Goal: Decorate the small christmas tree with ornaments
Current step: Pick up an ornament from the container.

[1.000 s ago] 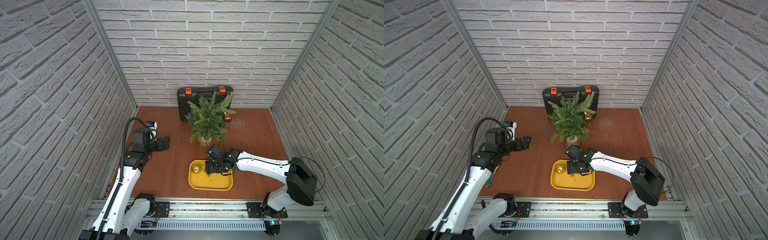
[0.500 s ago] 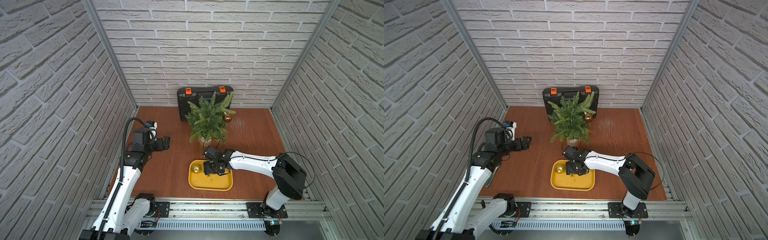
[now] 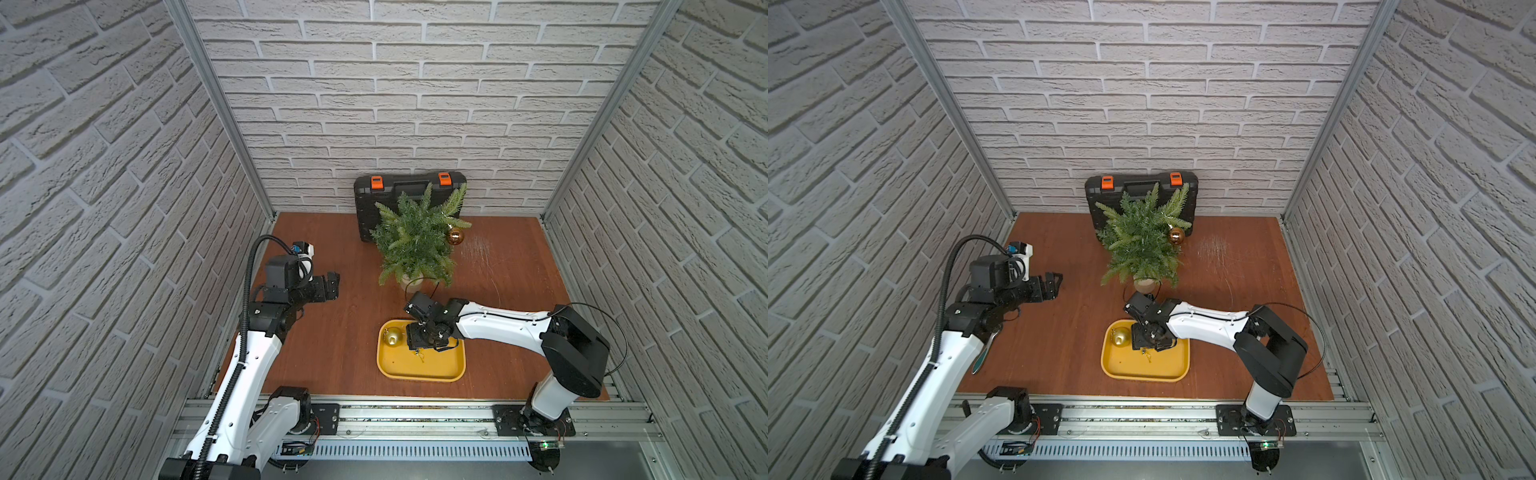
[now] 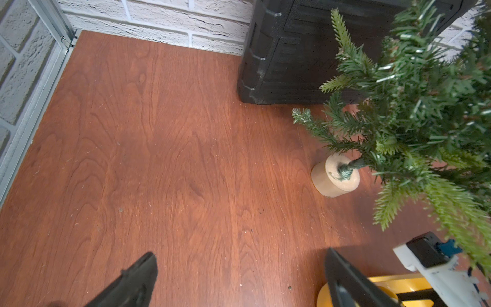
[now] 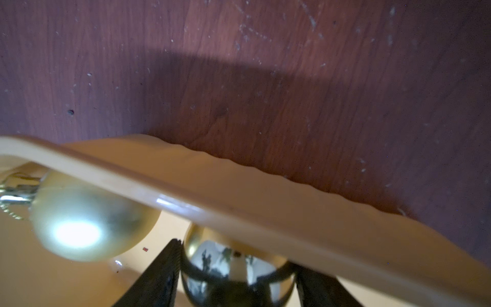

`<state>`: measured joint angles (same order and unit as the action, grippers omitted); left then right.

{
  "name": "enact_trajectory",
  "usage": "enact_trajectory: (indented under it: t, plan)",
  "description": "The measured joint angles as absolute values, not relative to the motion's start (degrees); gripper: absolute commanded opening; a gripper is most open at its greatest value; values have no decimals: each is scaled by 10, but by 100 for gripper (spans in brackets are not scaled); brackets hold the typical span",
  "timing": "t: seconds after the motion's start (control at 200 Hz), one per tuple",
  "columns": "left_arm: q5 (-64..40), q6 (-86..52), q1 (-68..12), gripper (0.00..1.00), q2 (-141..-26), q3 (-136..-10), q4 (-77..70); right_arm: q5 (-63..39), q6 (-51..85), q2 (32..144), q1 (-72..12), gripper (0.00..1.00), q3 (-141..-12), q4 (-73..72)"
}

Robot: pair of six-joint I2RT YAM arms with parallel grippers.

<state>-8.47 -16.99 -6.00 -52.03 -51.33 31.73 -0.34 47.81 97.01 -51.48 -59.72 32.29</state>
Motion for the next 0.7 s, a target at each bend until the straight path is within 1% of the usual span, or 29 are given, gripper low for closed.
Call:
enact_trajectory:
  t: [0.145,0.27,0.525,0.605,0.7]
  plan:
    - [-85,-172,-60,98,-520,-513,317,-3,478,972,-515,64,-597,323]
    - [-85,-176,-60,98,-520,-513,317,-3,478,972,-515,66,-597,323]
    - [-85,-176,-60,98,-520,-511,317,-3,478,972,-515,64,-597,323]
    - [-85,-176,-60,98,-519,-510,317,-3,478,972,-515,66,-597,323]
    - [-85,-176,-60,98,-519,-510,317,-3,477,972,-515,66,-597,323]
